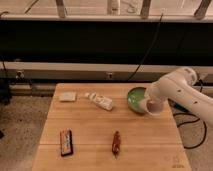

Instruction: Place the ceramic cup in the ceramic bowl

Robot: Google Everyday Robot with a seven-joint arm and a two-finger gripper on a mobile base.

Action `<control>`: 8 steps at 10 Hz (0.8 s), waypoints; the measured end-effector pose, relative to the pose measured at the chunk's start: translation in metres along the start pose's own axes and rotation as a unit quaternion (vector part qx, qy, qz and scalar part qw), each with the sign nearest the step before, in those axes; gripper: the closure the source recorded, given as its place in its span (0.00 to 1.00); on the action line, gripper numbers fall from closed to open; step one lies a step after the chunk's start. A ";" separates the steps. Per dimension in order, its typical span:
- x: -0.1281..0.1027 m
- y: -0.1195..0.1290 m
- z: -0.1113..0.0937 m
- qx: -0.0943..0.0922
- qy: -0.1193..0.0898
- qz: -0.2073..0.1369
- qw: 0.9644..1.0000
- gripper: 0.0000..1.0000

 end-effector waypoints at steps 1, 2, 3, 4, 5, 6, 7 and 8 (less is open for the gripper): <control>0.000 0.000 0.001 0.000 -0.001 0.000 1.000 1.00; 0.001 0.000 0.003 0.000 -0.001 -0.001 1.000 1.00; 0.001 0.000 0.005 0.000 -0.001 -0.001 1.000 1.00; 0.002 0.000 0.007 0.000 -0.001 -0.001 1.000 1.00; 0.004 0.000 0.009 0.000 0.000 -0.001 1.000 1.00; 0.004 0.000 0.010 0.000 0.000 -0.001 1.000 1.00; 0.005 0.000 0.012 0.000 -0.001 -0.001 1.000 1.00; 0.006 0.000 0.013 0.001 -0.001 -0.002 1.000 1.00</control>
